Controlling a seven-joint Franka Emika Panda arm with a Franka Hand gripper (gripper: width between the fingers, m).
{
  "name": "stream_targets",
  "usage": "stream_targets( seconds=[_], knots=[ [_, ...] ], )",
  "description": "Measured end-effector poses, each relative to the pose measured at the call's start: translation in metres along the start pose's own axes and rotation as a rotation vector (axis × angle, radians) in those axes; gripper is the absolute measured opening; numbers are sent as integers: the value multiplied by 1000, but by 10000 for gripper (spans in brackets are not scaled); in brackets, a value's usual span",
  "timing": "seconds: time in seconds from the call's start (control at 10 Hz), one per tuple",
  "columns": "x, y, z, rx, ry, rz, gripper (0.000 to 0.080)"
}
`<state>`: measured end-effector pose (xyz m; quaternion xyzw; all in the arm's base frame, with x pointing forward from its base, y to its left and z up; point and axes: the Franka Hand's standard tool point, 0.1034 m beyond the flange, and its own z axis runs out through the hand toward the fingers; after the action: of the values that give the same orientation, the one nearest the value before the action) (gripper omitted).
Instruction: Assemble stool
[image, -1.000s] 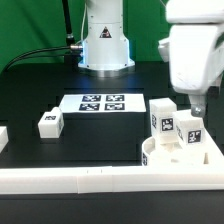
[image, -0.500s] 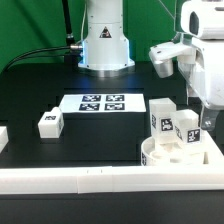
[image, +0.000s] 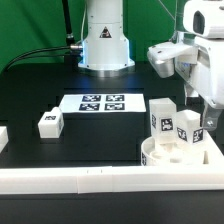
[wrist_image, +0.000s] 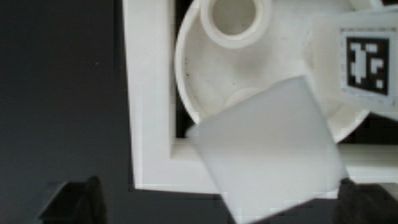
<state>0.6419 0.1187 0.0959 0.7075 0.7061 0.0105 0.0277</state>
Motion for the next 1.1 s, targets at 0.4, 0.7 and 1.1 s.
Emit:
stream_targets(
  seconds=[0.4, 0.7, 1.1],
  knots=[
    [-2, 2, -21, 1, -11, -16, 649],
    [-7, 2, -16, 0, -33, -147, 649],
    [-3, 3, -3, -17, -60, -336, 649]
  ],
)
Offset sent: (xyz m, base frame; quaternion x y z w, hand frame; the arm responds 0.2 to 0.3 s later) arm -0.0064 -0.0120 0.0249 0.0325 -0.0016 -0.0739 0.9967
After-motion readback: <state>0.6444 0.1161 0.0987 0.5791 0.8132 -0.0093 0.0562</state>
